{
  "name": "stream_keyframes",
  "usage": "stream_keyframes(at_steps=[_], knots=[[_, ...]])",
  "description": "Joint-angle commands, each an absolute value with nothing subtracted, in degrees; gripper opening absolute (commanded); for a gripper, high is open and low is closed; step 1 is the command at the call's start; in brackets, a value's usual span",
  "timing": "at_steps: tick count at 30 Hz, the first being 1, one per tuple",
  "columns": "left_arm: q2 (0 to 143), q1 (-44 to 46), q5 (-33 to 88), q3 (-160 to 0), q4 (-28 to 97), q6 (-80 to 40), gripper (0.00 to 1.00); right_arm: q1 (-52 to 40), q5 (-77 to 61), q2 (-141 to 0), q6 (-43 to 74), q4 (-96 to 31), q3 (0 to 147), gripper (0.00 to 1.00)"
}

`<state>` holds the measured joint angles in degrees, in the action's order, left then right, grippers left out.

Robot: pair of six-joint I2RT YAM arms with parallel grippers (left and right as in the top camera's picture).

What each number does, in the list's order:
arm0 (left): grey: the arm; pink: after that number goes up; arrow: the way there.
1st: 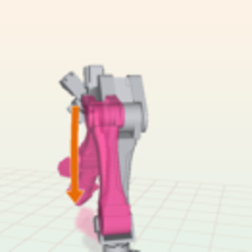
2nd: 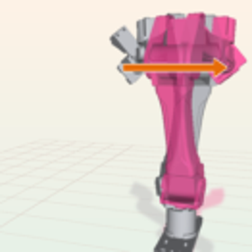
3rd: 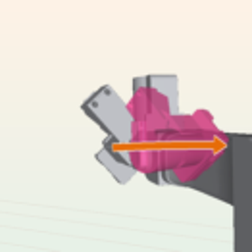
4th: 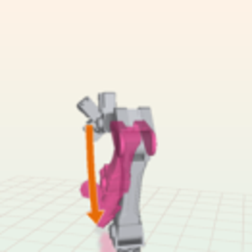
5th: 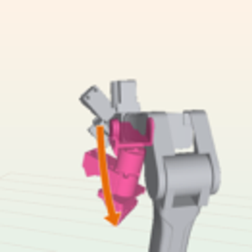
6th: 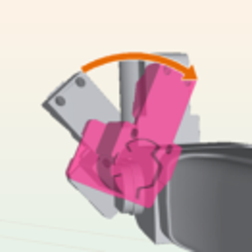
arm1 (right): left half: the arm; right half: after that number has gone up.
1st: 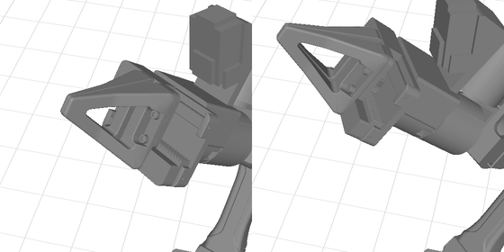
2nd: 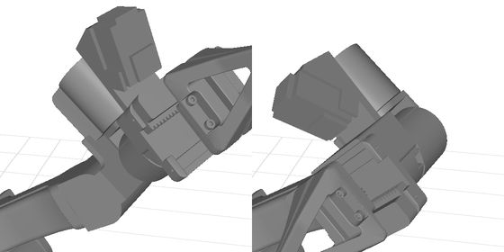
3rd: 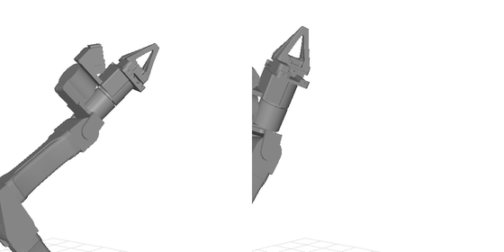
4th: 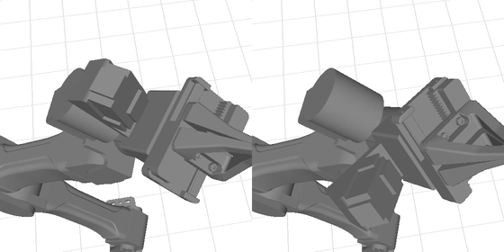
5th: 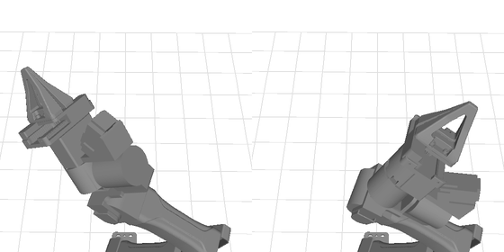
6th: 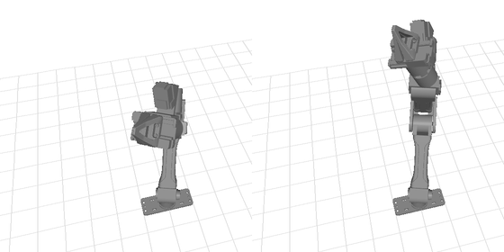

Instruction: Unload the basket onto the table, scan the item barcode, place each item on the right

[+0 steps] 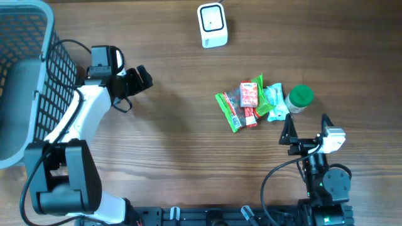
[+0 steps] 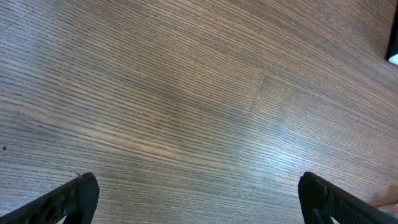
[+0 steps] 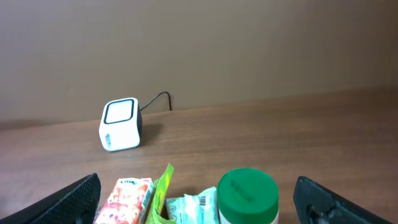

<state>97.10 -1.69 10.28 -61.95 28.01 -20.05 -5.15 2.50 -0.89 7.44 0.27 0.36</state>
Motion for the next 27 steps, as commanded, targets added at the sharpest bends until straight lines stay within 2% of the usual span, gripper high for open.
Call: stream_keyframes(at_steps=[1, 7, 27], knots=[[96.4, -2.3, 9.5, -62.6, 27.9, -20.0, 1.0, -4.8, 1.0, -0.2, 2.8, 0.4, 0.3, 1.0], [96.4, -2.3, 9.5, -62.6, 27.9, -20.0, 1.0, -4.8, -3.1, -0.2, -5.1, 0.1, 0.3, 1.0], [96.4, -2.3, 9.5, -62.6, 27.9, -19.9, 1.0, -4.8, -3.1, -0.3, -4.9, 0.1, 0.3, 1.0]])
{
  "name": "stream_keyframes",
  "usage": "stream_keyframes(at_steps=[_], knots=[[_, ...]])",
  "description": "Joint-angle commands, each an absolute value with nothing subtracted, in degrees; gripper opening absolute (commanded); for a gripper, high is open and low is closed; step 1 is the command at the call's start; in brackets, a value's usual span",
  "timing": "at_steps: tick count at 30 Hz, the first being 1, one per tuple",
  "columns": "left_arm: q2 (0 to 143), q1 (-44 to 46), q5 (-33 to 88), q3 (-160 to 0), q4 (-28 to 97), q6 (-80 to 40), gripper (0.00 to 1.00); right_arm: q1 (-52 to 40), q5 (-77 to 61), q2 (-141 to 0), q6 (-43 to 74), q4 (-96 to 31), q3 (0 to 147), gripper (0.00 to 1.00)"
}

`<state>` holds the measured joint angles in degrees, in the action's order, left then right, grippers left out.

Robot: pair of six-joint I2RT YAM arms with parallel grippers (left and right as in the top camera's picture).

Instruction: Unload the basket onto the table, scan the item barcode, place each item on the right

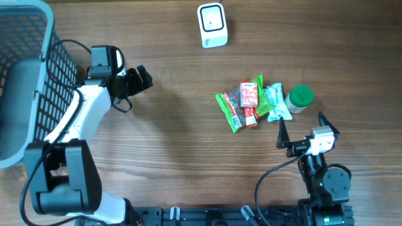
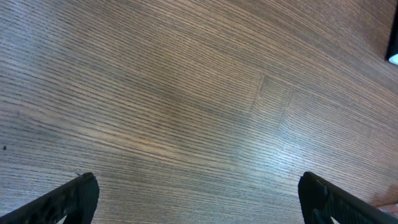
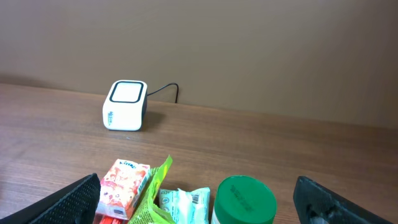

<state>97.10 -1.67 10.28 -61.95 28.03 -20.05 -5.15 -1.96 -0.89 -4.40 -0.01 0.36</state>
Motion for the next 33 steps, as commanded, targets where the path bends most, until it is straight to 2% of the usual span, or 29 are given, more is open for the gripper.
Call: stream_keyframes(at_steps=[1, 11, 19, 24, 28, 33], knots=[[96.4, -2.3, 9.5, -62.6, 27.9, -19.9, 1.0, -4.8, -3.1, -0.3, -4.9, 0.1, 0.3, 1.0], [93.3, -2.3, 9.2, -62.6, 28.2, -19.9, 1.0, -4.8, -3.1, -0.3, -4.9, 0.1, 0.3, 1.0], [62.3, -2.4, 6.7, -60.6, 28.5, -19.9, 1.0, -4.8, -3.1, -0.3, -4.9, 0.1, 0.3, 1.0], [50.1, -2.4, 6.7, -60.6, 29.6, -19.9, 1.0, -4.8, -3.1, -0.3, -4.9, 0.1, 0.3, 1.0], [41.4, -2.5, 6.5, -59.2, 36.3, -19.7, 1.0, -4.8, -3.1, -0.3, -5.0, 0.1, 0.3, 1.0], [26.4, -2.5, 6.5, -48.6, 38.7, -19.7, 1.0, -4.8, -3.1, -0.3, -5.0, 0.1, 0.3, 1.0]])
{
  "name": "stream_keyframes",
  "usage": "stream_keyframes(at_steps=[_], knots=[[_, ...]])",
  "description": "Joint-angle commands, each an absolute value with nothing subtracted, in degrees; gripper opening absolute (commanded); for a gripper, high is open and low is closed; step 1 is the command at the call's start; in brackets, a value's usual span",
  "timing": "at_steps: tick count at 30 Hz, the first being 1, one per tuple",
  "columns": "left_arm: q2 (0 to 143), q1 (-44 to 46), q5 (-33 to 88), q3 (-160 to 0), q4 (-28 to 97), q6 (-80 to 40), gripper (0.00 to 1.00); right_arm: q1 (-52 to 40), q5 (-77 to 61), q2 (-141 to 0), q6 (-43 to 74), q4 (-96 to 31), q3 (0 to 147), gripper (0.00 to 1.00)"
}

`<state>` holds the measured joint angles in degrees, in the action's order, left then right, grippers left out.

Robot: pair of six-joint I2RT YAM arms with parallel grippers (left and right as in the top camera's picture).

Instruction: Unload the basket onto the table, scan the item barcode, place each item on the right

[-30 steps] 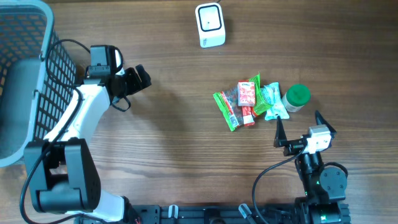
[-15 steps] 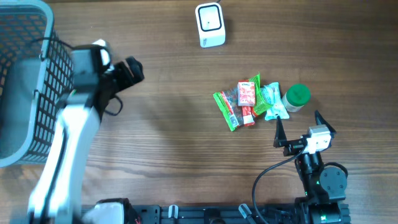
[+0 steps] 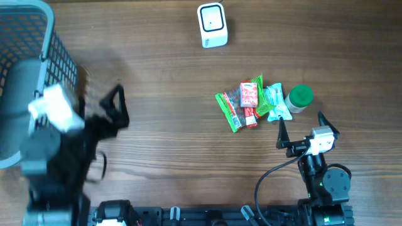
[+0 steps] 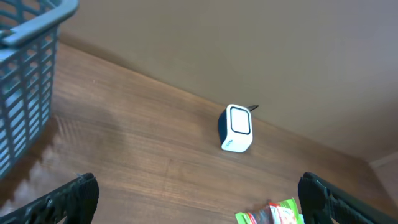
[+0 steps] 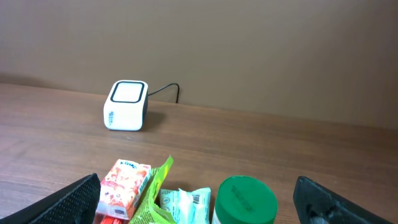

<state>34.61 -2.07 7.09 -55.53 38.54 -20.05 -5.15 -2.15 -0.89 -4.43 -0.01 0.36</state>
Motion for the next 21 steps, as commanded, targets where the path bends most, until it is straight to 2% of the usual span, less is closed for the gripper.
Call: stream_keyframes(at_steps=[1, 8, 11, 15, 17, 21], knots=[[23.4, -2.5, 6.5, -45.7, 38.5, -19.7, 1.0, -4.8, -3.1, -0.3, -4.9, 0.1, 0.3, 1.0], [7.8, -2.5, 6.5, -27.8, 25.3, -19.8, 1.0, -4.8, -3.1, -0.3, -4.9, 0.1, 0.3, 1.0], [3.6, -2.5, 6.6, -20.2, 13.1, -19.8, 1.0, -4.8, -3.1, -0.3, -4.9, 0.1, 0.3, 1.0], [0.2, -2.5, 7.0, -8.6, -10.3, -20.2, 1.0, -4.8, -3.1, -0.3, -4.9, 0.1, 0.3, 1.0], [0.2, -2.5, 7.0, -4.1, -17.1, -20.9, 1.0, -4.8, -3.1, -0.3, -5.0, 0.1, 0.3, 1.0], [0.2, -2.5, 6.9, -0.3, -15.0, -22.9, 1.0, -4.8, -3.1, -0.3, -4.9, 0.1, 0.3, 1.0]])
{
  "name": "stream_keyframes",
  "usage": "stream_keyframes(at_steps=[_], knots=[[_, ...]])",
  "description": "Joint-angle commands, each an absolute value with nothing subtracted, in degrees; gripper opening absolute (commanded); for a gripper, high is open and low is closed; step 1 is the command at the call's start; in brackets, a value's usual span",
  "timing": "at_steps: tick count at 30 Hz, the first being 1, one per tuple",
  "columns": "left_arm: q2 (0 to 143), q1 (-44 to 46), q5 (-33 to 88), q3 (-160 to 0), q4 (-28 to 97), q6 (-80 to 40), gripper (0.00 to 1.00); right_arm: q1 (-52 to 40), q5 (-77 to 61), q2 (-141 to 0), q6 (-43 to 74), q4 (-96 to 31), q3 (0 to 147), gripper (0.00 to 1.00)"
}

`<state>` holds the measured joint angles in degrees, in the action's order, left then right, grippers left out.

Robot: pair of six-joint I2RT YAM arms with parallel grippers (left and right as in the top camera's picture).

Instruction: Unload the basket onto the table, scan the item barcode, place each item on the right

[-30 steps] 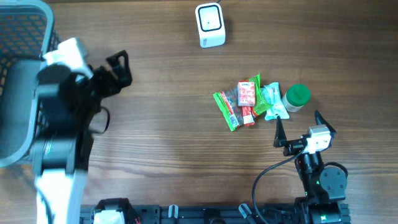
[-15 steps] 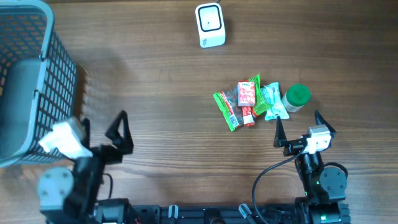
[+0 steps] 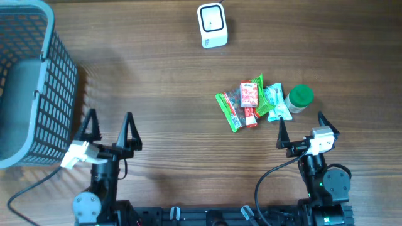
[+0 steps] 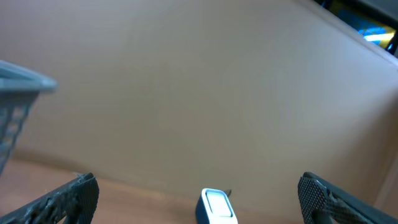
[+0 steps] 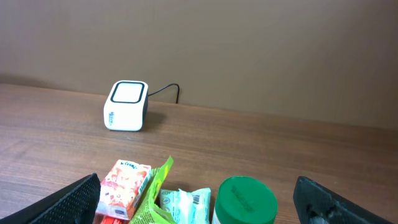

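Note:
The white barcode scanner [image 3: 212, 25] stands at the far edge; the left wrist view shows the scanner's top [image 4: 216, 206] and the right wrist view its whole body [image 5: 126, 106]. A pile of items lies right of centre: a red carton [image 3: 249, 95], a green pouch [image 3: 229, 112], a mint packet [image 3: 274, 100] and a green-lidded jar [image 3: 299, 98]. My right gripper [image 3: 301, 123] is open just short of the jar and holds nothing. My left gripper [image 3: 108, 119] is open at the near left, far from the items.
A grey mesh basket [image 3: 38, 81] fills the far left corner, just beyond my left gripper. The scanner's cable [image 5: 163, 93] runs to the wall behind it. Bare wood [image 3: 163, 94] lies between basket and items.
My left arm was blurred beside the basket and is now folded back at the near left edge. Its camera sees more wall and only the scanner's top. The right arm has not moved.
At first my left arm was stretched out beside the basket, its camera facing bare wood, and the right gripper stood before the jar. The right gripper then turned slightly left. The left arm was later drawn back, and now rests at the near edge. No item has moved.

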<state>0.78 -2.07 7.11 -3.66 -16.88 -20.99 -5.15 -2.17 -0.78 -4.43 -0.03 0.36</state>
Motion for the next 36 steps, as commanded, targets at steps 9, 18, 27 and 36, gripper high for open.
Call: stream_keyframes(at_steps=[9, 18, 27, 36], knots=[[0.2, -2.5, 0.4, -0.3, 4.3, -16.0, 1.0, -4.8, -3.1, -0.3, -4.9, 0.1, 0.3, 1.0], [0.2, -2.5, 2.0, -0.3, 4.5, 3.0, 1.0, -4.8, -3.1, -0.3, -4.9, 0.1, 0.3, 1.0], [0.2, -2.4, 1.8, -0.3, 4.4, 3.7, 1.0, -4.8, -3.1, -0.3, -4.9, 0.1, 0.3, 1.0], [0.2, -2.4, 1.8, -0.3, 4.4, 3.7, 1.0, -4.8, -3.1, -0.3, -4.9, 0.1, 0.3, 1.0]])
